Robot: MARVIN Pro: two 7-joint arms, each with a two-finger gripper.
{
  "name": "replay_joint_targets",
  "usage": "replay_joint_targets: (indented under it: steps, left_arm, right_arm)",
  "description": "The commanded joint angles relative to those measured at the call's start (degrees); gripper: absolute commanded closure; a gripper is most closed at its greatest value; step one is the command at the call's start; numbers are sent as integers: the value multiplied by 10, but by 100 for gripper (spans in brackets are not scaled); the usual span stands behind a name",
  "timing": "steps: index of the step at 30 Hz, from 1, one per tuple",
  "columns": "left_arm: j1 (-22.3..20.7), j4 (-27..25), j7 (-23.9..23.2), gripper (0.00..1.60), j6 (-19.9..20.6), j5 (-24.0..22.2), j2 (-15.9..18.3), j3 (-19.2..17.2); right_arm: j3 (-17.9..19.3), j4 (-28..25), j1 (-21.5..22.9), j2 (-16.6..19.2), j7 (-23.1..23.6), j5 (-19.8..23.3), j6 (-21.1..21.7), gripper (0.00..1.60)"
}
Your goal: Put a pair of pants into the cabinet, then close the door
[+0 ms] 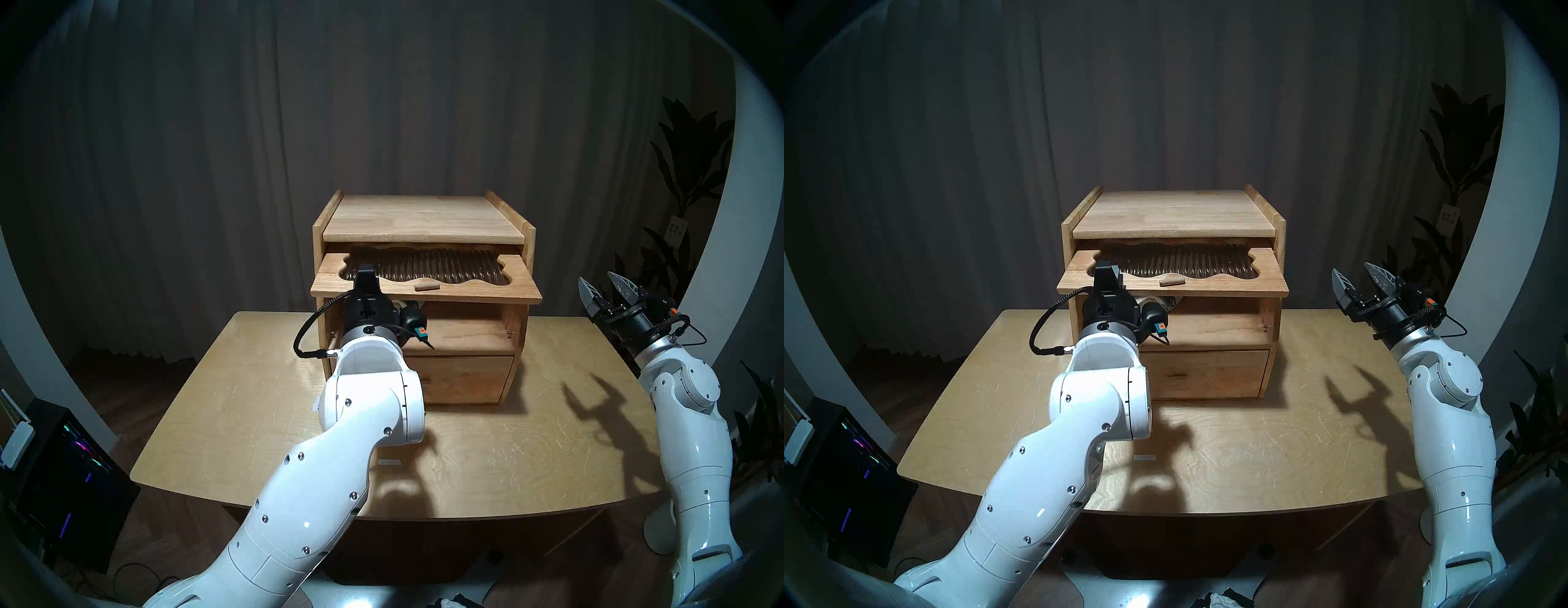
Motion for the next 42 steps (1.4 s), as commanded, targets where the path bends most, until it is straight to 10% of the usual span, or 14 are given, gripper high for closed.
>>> replay_joint_targets:
  steps: [1, 12, 25, 29, 31, 42]
  left_arm:
    - [49, -66, 5, 160, 33, 30, 19, 23]
    - [58, -125, -13, 160, 137, 55, 116, 108]
    - [151, -121, -56, 160, 158, 71, 167, 62]
    - [158, -113, -54, 160, 158, 9, 206, 23]
    - [164, -135, -53, 11, 158, -19, 206, -2]
    - [132, -225, -38, 0, 158, -109, 190, -55]
  right_arm:
    - [2, -9, 6, 0, 0, 1, -5, 0]
    - [2, -9, 6, 1, 0, 1, -5, 0]
    - [1, -9, 6, 1, 0, 1, -4, 0]
    - [1, -9, 6, 1, 0, 1, -4, 0]
    - [1, -8, 6, 1, 0, 1, -4, 0]
    - [1, -4, 6, 2, 0, 1, -2, 0]
